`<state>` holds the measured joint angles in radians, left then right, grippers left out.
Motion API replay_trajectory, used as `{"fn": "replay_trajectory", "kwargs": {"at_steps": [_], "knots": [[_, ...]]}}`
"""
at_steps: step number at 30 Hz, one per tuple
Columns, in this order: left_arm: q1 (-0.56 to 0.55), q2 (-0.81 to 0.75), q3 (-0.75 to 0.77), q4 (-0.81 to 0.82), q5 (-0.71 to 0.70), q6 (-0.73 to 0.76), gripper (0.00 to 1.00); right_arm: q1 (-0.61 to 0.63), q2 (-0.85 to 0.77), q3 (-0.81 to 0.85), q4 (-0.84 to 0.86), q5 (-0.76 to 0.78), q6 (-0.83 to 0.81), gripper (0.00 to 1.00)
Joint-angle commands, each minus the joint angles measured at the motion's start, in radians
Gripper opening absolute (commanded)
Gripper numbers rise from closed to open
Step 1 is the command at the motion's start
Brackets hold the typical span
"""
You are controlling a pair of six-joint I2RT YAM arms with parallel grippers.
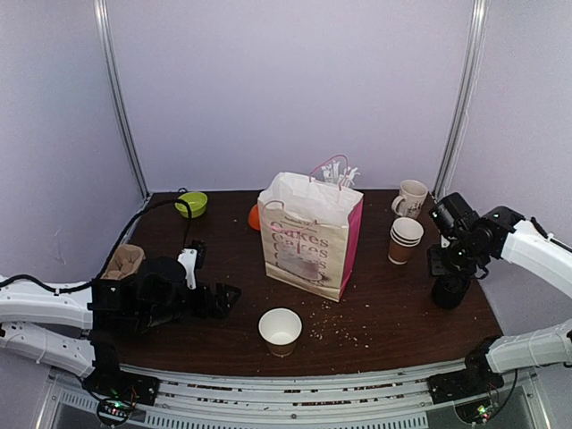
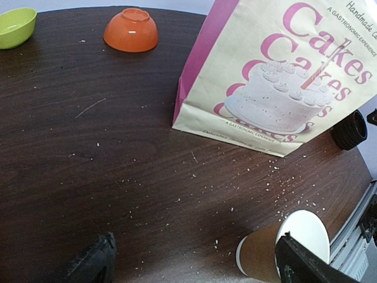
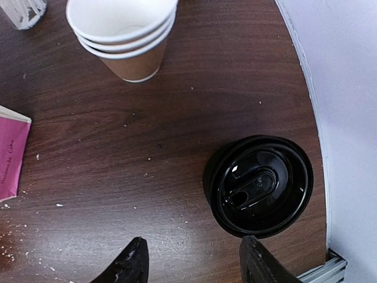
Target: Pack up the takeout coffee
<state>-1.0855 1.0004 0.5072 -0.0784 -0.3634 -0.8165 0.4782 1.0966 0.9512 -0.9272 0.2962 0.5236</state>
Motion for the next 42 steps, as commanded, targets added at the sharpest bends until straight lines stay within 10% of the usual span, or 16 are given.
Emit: {"fn": "replay_trajectory", "kwargs": {"at_steps": [1, 42], "knots": [[0.006, 0.006, 0.029, 0.02, -0.003, 0.001, 0.98, -0.009, 0.0, -0.072, 0.091, 0.079, 0.078, 0.54], [0.006, -0.003, -0.026, 0.036, -0.001, -0.018, 0.98, -0.178, 0.156, -0.143, 0.236, 0.024, 0.026, 0.16]]}}
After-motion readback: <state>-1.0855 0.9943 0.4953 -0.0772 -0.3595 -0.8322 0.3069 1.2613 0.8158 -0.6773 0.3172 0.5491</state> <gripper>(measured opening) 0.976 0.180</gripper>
